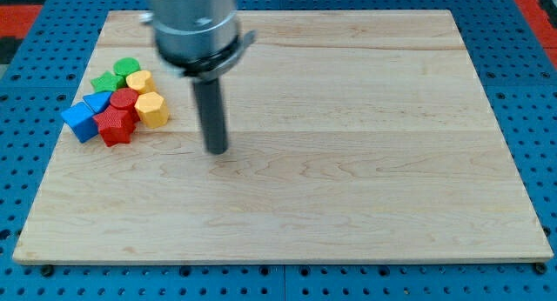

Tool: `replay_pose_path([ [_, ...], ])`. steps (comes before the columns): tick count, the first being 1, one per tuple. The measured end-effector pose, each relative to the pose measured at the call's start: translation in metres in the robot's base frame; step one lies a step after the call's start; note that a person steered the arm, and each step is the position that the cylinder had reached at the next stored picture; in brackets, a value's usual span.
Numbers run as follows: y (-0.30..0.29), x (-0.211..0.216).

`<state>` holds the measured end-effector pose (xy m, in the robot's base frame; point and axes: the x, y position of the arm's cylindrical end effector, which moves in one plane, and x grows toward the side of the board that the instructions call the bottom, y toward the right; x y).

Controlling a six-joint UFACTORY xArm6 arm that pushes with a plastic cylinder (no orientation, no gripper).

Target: Move blue cube into blue triangle

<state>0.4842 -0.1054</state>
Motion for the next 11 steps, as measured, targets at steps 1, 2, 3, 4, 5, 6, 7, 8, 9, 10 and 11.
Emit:
replay_pose_path([
  [1,-0.069,0.027],
  [2,-0.145,0.056],
  [3,-0.199,0.057],
  [4,-0.198,0.047],
  [5,-0.193,0.019],
  [6,-0.195,-0.005],
  [7,-0.200,-0.012],
  [8,-0.194,-0.023],
  [9,-0.192,-0.038],
  [10,-0.187,-0.050],
  [11,-0.169,-0.052],
])
